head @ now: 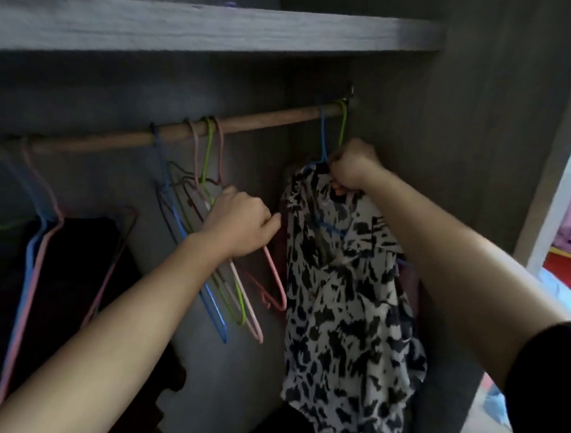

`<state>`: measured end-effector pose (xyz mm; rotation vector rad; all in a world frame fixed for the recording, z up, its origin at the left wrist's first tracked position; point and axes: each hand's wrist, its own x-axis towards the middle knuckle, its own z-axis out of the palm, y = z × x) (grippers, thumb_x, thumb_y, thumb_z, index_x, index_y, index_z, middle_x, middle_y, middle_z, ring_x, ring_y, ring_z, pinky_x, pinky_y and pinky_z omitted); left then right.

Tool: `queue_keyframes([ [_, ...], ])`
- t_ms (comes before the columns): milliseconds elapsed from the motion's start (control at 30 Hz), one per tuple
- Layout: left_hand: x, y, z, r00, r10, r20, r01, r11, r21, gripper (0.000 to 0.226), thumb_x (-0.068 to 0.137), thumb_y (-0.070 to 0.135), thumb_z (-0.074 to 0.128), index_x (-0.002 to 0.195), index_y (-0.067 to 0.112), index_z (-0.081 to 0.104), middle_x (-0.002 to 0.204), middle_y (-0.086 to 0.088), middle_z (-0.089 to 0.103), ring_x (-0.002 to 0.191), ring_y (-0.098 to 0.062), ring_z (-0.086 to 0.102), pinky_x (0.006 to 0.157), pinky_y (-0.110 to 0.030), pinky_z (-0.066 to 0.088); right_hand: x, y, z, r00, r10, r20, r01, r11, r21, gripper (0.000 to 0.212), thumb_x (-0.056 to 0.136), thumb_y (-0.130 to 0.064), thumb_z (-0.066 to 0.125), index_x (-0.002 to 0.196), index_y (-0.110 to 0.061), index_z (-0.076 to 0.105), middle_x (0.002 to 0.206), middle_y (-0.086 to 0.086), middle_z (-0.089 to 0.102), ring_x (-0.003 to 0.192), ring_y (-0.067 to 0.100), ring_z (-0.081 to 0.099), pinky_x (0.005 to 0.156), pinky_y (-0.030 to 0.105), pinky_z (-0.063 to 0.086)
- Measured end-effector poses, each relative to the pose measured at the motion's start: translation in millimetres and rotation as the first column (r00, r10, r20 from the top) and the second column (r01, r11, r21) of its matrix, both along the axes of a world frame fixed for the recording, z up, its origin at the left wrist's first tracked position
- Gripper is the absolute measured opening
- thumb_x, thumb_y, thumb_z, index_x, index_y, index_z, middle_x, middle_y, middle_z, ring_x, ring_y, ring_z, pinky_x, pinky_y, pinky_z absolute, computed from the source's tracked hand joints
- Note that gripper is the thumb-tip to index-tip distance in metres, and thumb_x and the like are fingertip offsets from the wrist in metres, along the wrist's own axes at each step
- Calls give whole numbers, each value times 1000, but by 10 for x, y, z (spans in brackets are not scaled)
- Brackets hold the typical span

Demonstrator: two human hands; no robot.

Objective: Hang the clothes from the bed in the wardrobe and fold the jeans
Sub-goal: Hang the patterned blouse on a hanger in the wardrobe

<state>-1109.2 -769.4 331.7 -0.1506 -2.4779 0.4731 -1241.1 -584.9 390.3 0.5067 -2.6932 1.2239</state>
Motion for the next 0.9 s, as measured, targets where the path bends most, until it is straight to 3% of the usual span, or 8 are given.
queue_keyframes([
  [133, 44, -19, -10, 999, -49, -19, 50, 997, 53, 58, 99, 48, 34, 62, 15, 65, 65, -7, 66, 70, -32, 63, 81, -40, 41, 80, -13, -201, 992, 90, -87, -80, 991, 106, 37, 101, -23, 52, 137, -20, 58, 131, 11, 61, 111, 31, 64, 98, 44, 54],
  [333, 195, -27, -13, 994, -75, -82, 90, 978, 190, 43, 100, 46, 41, 84, 19, 70, 96, -4, 67, 99, -28, 56, 86, -41, 37, 412, 214, -275, 913, 123, -388, -42, 977, 211, 39, 100, -32, 50, 136, -18, 55, 125, 16, 57, 106, 36, 61, 84, 42, 54],
  [433, 392, -7, -91, 991, -71, -113, 98, 960, 261, 45, 97, 49, 40, 102, 19, 73, 117, -4, 65, 115, -28, 53, 96, -43, 32, 698, 384, -596, 849, 61, -525, 63, 974, 216, 51, 101, -39, 47, 147, -17, 41, 136, 18, 46, 117, 37, 52, 92, 46, 50],
  [533, 709, 88, -202, 984, -90, -154, 139, 929, 342, 48, 96, 47, 39, 118, 16, 68, 133, -10, 58, 128, -30, 46, 108, -44, 27, 1040, 537, -938, 765, -50, -642, 179, 974, 137, 54, 100, -40, 46, 148, -14, 41, 146, 17, 42, 129, 35, 45, 103, 50, 43],
  [700, 1353, 421, -626, 906, -161, -391, 330, 848, 414, 42, 99, 40, 46, 126, 12, 63, 140, -13, 52, 133, -30, 43, 109, -48, 32, 1818, 827, -1622, 740, -211, -639, 307, 951, 41, 54, 98, -39, 50, 146, -16, 45, 151, 17, 39, 137, 35, 39, 112, 46, 34],
  [833, 1902, 833, -1177, 829, -244, -503, 493, 744, 451, 39, 99, 33, 51, 129, 10, 61, 143, -15, 49, 136, -32, 42, 110, -51, 33, 2666, 1176, -2325, 789, -269, -552, 403, 905, 135, 54, 98, -41, 50, 145, -15, 48, 152, 17, 40, 138, 37, 38, 113, 47, 32],
  [900, 2183, 1066, -1551, 831, -275, -483, 520, 691, 502, 39, 97, 31, 53, 129, 10, 61, 145, -16, 47, 137, -32, 41, 112, -50, 31, 3146, 1389, -2709, 818, -307, -486, 451, 867, 212, 54, 99, -42, 48, 146, -15, 47, 153, 17, 39, 138, 37, 39, 112, 48, 32],
])
